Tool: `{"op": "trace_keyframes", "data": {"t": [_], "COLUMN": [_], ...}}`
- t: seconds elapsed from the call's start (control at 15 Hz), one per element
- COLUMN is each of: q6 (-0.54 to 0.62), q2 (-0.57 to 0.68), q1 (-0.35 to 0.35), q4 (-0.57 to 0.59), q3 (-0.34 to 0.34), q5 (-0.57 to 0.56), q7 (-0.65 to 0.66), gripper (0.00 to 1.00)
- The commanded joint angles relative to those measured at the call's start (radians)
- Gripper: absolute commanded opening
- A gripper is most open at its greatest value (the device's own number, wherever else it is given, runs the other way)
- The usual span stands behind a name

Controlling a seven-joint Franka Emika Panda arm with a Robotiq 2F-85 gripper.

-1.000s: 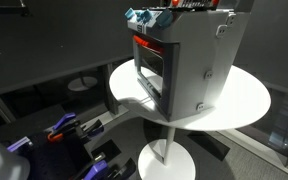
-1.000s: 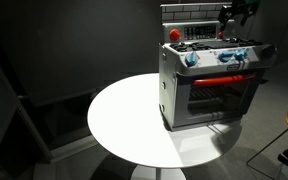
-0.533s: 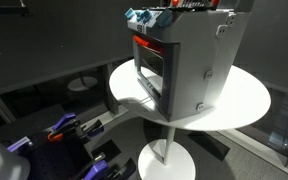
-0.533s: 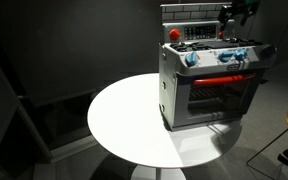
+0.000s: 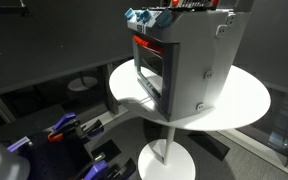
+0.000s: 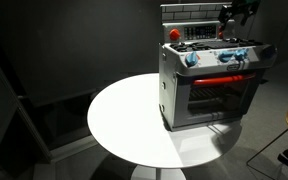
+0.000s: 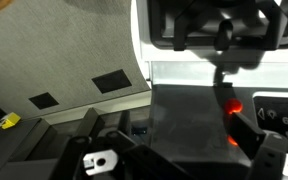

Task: Press the top button on the right side of the stove

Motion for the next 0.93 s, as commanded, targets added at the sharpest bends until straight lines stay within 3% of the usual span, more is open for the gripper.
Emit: {"op": "trace_keyframes", "data": {"t": [0.0, 0.87], "q6": [-0.041, -0.190], "q2": [-0.041, -0.231], "q1": [0.014, 0.013], "q4": [-0.011, -0.156], "q3": [-0.002, 0.034], "q5": [0.010, 0.073], "q7": [-0.015, -0.035], "gripper": [1.00, 1.00]}}
